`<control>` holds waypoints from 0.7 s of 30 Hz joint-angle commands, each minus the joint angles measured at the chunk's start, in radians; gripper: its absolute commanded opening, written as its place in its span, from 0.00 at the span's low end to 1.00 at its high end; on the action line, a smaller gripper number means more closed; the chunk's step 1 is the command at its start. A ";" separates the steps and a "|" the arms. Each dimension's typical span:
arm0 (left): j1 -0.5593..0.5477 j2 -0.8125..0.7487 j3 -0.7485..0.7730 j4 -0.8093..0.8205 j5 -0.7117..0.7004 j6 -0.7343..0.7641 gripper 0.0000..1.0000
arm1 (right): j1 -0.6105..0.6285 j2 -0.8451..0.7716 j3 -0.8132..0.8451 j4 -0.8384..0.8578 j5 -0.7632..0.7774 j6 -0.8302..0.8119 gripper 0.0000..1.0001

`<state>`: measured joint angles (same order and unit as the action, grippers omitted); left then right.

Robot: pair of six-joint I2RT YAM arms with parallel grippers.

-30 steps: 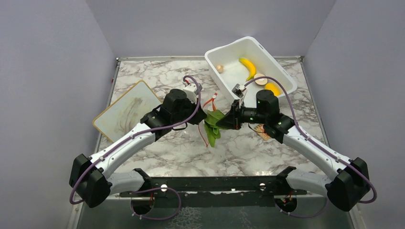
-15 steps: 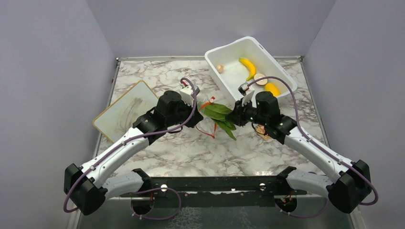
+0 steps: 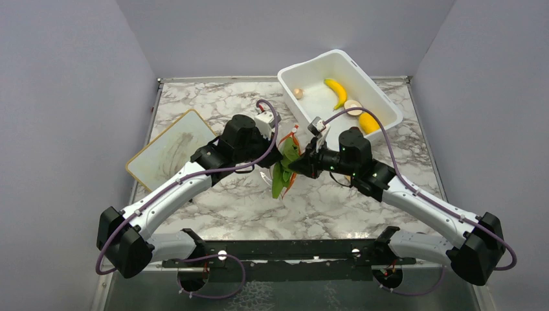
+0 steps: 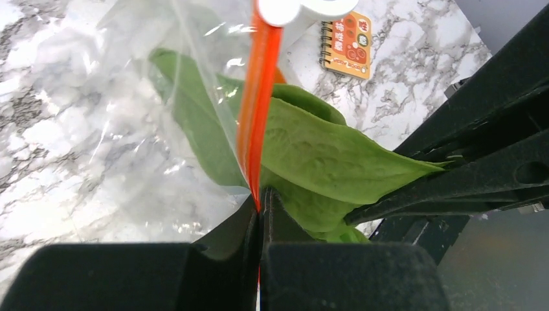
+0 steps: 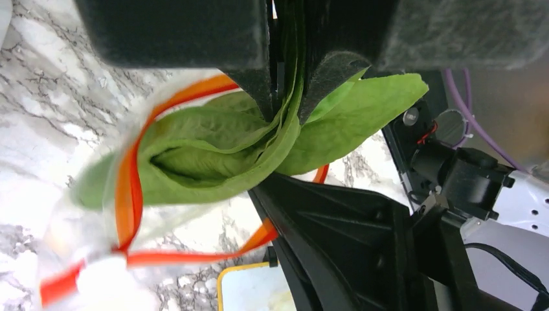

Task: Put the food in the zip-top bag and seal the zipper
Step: Place the fake vegetable in the zipper food storage bag.

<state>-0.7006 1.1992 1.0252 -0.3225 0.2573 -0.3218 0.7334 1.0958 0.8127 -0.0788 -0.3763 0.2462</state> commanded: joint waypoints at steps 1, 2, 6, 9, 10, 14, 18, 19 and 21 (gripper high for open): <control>0.000 0.013 0.048 0.039 0.120 -0.009 0.00 | 0.018 0.003 0.009 0.119 0.070 -0.034 0.01; 0.000 0.011 0.047 0.042 0.140 -0.012 0.00 | 0.018 0.011 0.011 0.119 0.090 -0.035 0.01; 0.000 -0.012 0.026 0.063 0.184 -0.017 0.00 | 0.020 0.042 0.038 0.095 0.170 -0.050 0.01; 0.000 -0.037 0.005 0.077 0.193 -0.017 0.00 | 0.020 0.056 0.040 0.091 0.220 -0.049 0.01; 0.000 -0.044 0.000 0.079 0.196 -0.017 0.00 | 0.020 0.061 0.040 0.090 0.233 -0.048 0.01; 0.000 -0.062 -0.007 0.090 0.215 -0.028 0.00 | 0.020 0.072 0.029 0.099 0.253 -0.042 0.01; 0.000 -0.064 -0.015 0.120 0.246 -0.049 0.00 | 0.020 0.089 0.021 0.122 0.229 -0.032 0.01; 0.000 -0.064 -0.017 0.129 0.252 -0.051 0.00 | 0.020 0.092 0.020 0.131 0.215 -0.026 0.01; 0.000 -0.059 -0.022 0.144 0.257 -0.048 0.00 | 0.020 0.093 0.015 0.157 0.184 -0.014 0.01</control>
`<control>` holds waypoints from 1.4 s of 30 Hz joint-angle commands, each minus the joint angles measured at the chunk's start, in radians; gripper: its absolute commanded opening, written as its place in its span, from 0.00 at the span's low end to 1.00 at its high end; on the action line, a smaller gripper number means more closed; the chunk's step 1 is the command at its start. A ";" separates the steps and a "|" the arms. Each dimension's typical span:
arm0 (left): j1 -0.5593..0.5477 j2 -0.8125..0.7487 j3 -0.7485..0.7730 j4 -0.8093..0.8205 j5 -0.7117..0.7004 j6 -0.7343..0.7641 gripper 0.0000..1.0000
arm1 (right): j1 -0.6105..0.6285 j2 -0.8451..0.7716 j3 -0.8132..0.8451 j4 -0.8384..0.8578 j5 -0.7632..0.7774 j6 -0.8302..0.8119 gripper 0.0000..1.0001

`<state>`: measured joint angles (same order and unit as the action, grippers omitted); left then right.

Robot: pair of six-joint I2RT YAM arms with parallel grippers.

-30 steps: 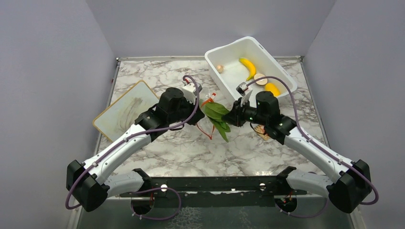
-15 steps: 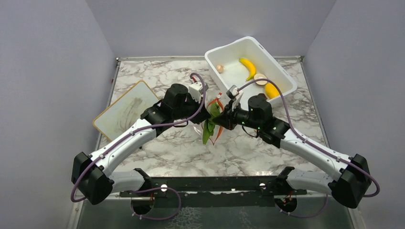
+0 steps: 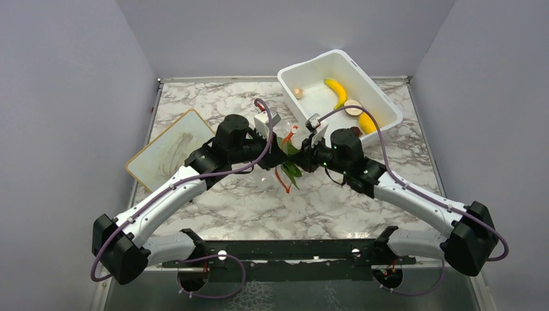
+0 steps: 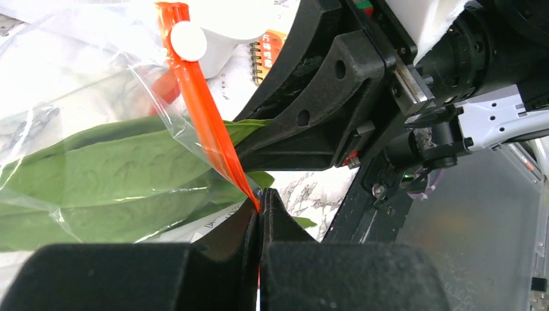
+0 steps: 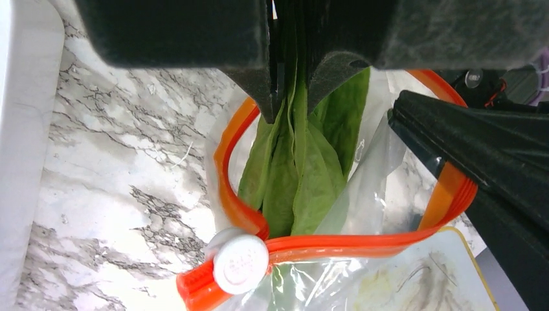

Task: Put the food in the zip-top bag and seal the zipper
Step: Place the fake vegetable in the zipper food storage bag.

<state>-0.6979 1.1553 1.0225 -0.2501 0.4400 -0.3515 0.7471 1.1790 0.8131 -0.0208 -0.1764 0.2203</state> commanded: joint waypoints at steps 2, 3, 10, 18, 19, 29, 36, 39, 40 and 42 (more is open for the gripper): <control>-0.003 -0.009 -0.022 0.078 0.065 -0.009 0.00 | 0.007 0.009 0.002 0.138 -0.065 0.018 0.01; -0.003 -0.003 -0.022 0.082 0.059 -0.002 0.00 | 0.008 0.009 -0.003 0.158 -0.096 0.022 0.01; -0.003 0.010 0.016 0.112 -0.027 -0.009 0.00 | 0.011 0.007 -0.070 0.266 -0.219 0.050 0.01; -0.003 -0.017 -0.050 0.198 0.129 -0.168 0.00 | 0.010 0.036 -0.086 0.347 -0.061 0.157 0.01; -0.003 -0.025 -0.059 0.203 0.141 -0.180 0.00 | 0.011 0.036 -0.092 0.367 -0.048 0.179 0.01; -0.003 -0.050 -0.143 0.298 0.191 -0.310 0.00 | 0.011 0.026 -0.100 0.476 0.082 0.347 0.01; -0.003 -0.062 -0.138 0.406 0.205 -0.442 0.00 | 0.014 0.046 -0.122 0.480 0.144 0.430 0.01; -0.003 -0.088 -0.142 0.456 0.175 -0.490 0.00 | 0.018 0.058 -0.171 0.510 0.152 0.485 0.01; -0.003 -0.093 -0.149 0.477 0.166 -0.508 0.00 | 0.018 0.063 -0.184 0.515 0.155 0.501 0.01; -0.003 -0.097 -0.162 0.502 0.157 -0.532 0.00 | 0.020 0.077 -0.191 0.510 0.156 0.528 0.01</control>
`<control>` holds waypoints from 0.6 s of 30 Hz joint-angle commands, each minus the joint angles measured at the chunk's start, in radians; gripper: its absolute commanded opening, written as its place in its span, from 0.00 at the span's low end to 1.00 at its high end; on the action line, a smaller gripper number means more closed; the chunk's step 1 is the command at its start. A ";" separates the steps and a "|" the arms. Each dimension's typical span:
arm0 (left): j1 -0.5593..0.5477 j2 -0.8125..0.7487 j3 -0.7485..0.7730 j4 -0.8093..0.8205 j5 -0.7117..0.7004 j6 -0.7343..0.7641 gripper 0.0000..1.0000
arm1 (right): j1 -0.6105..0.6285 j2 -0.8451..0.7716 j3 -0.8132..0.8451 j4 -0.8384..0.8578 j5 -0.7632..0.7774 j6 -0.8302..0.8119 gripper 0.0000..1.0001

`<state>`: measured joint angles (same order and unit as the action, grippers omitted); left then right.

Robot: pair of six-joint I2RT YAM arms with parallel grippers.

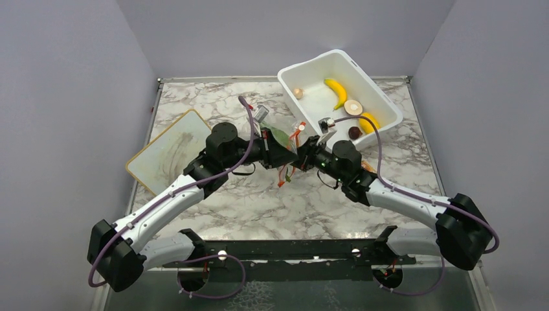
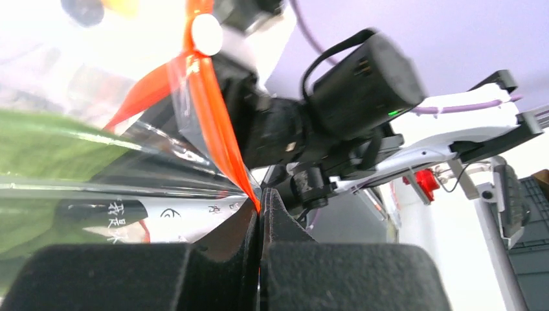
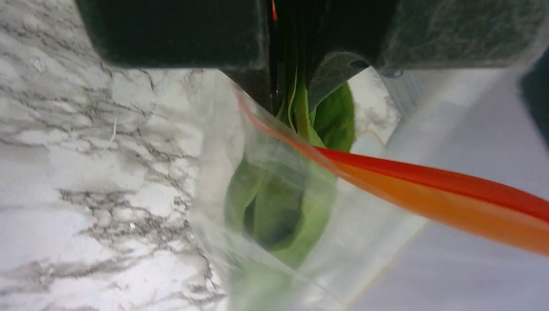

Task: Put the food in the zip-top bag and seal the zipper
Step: Place the fake vegetable in the zipper food storage bag.

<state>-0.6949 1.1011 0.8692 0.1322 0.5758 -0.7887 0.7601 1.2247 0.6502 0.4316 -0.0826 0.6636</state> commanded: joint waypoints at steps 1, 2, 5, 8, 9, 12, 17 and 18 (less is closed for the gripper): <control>-0.006 -0.042 -0.012 0.122 0.017 -0.100 0.00 | 0.007 0.035 -0.026 0.046 0.064 0.100 0.01; -0.006 -0.037 -0.017 0.121 0.014 -0.102 0.00 | 0.007 0.037 -0.028 0.043 0.065 0.112 0.01; -0.006 -0.024 -0.038 0.121 0.004 -0.105 0.00 | 0.008 0.030 -0.038 0.045 0.079 0.161 0.01; -0.006 -0.016 -0.064 0.123 -0.006 -0.110 0.00 | 0.008 0.010 -0.036 0.056 0.080 0.190 0.01; -0.006 -0.015 -0.073 0.124 -0.010 -0.111 0.00 | 0.008 0.000 -0.035 0.066 0.082 0.195 0.01; -0.006 -0.015 -0.099 0.132 -0.021 -0.117 0.00 | 0.008 -0.038 -0.041 0.111 0.100 0.205 0.01; -0.006 -0.013 -0.125 0.138 -0.041 -0.127 0.00 | 0.011 -0.110 -0.076 0.228 0.119 0.149 0.01; -0.006 -0.012 -0.123 0.130 -0.047 -0.132 0.00 | 0.012 -0.122 -0.090 0.254 0.120 0.130 0.01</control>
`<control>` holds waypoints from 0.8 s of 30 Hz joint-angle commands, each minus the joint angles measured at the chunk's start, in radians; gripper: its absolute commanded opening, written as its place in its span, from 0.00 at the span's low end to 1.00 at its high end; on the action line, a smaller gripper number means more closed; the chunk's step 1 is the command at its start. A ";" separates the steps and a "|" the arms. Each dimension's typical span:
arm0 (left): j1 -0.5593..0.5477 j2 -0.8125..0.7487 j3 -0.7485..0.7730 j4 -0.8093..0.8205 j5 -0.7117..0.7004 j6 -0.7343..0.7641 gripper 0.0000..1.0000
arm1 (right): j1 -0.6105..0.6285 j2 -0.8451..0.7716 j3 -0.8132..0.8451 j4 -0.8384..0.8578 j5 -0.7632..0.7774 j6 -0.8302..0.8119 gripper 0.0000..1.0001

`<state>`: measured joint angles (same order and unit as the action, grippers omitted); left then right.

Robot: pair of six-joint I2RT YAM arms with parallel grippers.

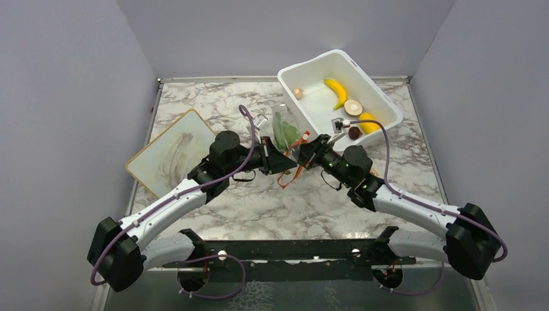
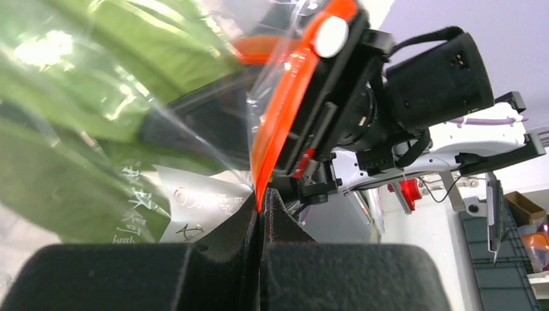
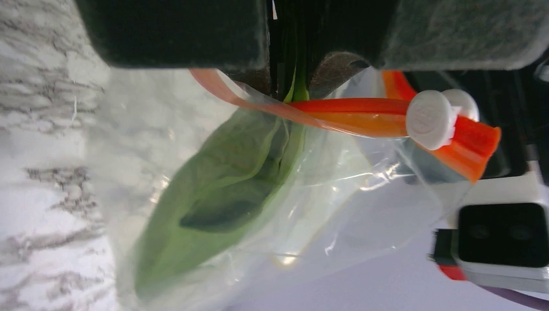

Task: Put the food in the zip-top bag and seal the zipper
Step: Place the fake vegetable in the zipper food storage bag.

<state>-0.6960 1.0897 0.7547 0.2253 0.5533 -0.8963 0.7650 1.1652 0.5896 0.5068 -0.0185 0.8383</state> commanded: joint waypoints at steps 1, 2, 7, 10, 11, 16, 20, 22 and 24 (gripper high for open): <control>-0.004 0.001 -0.002 0.012 -0.039 -0.027 0.00 | 0.008 -0.072 -0.045 0.203 0.059 -0.064 0.01; -0.002 0.004 0.009 -0.008 -0.051 -0.031 0.00 | 0.009 -0.080 -0.061 0.222 0.060 -0.076 0.01; 0.003 0.003 0.004 0.055 -0.058 -0.140 0.00 | 0.015 -0.061 -0.110 0.295 0.029 -0.128 0.01; 0.003 0.007 -0.010 0.135 -0.031 -0.245 0.00 | 0.025 -0.017 -0.105 0.289 0.045 -0.122 0.01; 0.003 0.006 -0.009 0.155 -0.025 -0.265 0.00 | 0.029 0.004 -0.096 0.277 0.048 -0.121 0.01; 0.003 -0.015 -0.002 0.160 -0.048 -0.273 0.00 | 0.041 0.106 -0.010 0.133 0.057 -0.050 0.06; 0.003 -0.014 -0.012 0.160 -0.051 -0.272 0.00 | 0.062 0.116 0.026 0.009 0.093 -0.024 0.14; 0.003 -0.006 -0.017 0.160 -0.053 -0.278 0.00 | 0.064 0.098 0.038 -0.061 0.101 -0.026 0.25; 0.004 0.001 -0.013 0.160 -0.054 -0.281 0.00 | 0.065 0.074 0.055 -0.148 0.094 -0.041 0.35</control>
<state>-0.6876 1.0958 0.7490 0.3313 0.4934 -1.1511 0.8219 1.2755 0.5911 0.5247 0.0265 0.8013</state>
